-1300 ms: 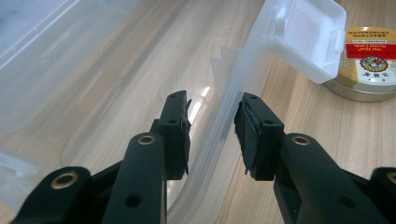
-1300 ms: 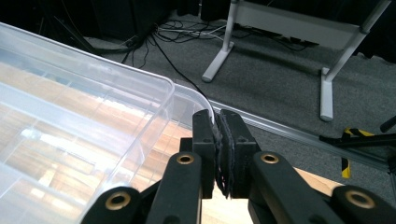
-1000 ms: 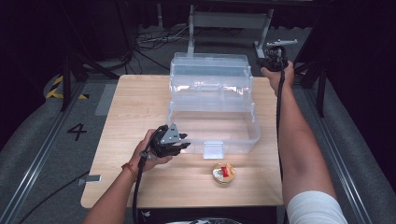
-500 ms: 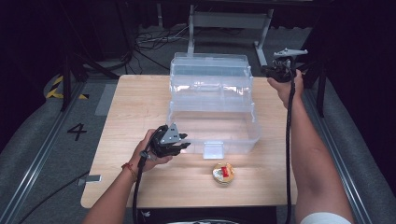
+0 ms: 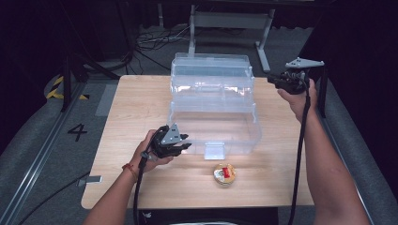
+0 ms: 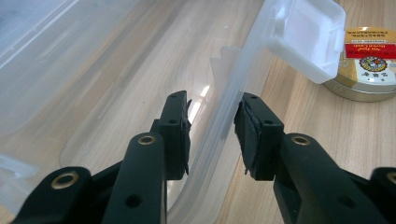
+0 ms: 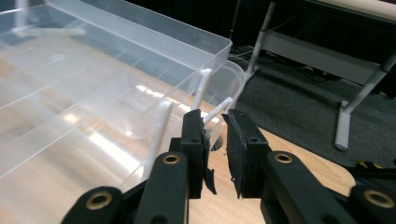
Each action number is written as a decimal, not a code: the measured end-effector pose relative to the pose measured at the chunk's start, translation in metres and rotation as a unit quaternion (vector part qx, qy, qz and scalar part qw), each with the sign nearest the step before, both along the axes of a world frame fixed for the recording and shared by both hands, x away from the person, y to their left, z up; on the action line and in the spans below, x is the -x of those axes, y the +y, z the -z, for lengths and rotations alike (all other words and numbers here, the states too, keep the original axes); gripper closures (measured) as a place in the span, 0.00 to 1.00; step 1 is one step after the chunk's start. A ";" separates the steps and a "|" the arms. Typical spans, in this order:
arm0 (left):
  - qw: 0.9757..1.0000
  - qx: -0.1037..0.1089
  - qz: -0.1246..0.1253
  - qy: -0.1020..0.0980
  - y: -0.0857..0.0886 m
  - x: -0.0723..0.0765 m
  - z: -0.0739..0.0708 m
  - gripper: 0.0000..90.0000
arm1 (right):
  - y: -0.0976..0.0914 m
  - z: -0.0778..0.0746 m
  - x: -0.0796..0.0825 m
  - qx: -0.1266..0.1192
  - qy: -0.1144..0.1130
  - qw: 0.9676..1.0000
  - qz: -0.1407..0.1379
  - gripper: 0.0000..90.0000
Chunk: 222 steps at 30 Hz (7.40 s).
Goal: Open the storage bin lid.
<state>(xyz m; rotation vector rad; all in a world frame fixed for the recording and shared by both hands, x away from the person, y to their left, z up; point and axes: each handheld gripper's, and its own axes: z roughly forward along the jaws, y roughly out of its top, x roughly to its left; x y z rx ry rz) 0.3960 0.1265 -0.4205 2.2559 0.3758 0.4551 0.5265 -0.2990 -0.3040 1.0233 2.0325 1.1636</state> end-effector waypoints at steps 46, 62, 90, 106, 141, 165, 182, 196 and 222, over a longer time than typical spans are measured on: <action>1.000 0.005 -0.007 -0.004 -0.002 0.001 0.002 0.70 | -0.006 0.042 0.150 0.076 0.008 0.991 -0.108 0.36; 1.000 0.004 -0.009 -0.004 -0.002 0.001 0.002 0.70 | -0.005 0.091 0.178 0.088 0.087 0.982 -0.145 0.31; 1.000 0.000 -0.011 -0.005 -0.003 0.002 0.002 0.69 | 0.093 0.141 0.191 0.152 0.182 0.931 -0.277 0.27; 1.000 -0.001 -0.009 -0.001 -0.003 0.001 0.002 0.68 | 0.138 0.143 0.180 0.191 0.214 0.915 -0.285 0.18; 0.998 -0.006 -0.057 0.011 -0.010 0.000 -0.002 0.39 | 0.147 0.150 0.180 0.255 0.220 0.899 -0.280 0.22; 0.994 -0.028 -0.105 -0.030 0.027 0.030 -0.047 0.21 | 0.117 0.152 0.184 0.242 0.234 0.901 -0.274 0.22; 0.987 -0.039 -0.139 0.070 0.086 0.050 0.021 0.21 | 0.133 0.152 0.176 0.252 0.253 0.896 -0.266 0.18; 0.978 -0.033 -0.153 0.136 0.102 0.036 0.053 0.20 | 0.129 0.148 0.175 0.276 0.278 0.884 -0.254 0.19; 0.978 0.008 -0.163 0.127 0.104 0.035 0.062 0.14 | 0.109 0.135 0.175 0.292 0.261 0.882 -0.262 0.23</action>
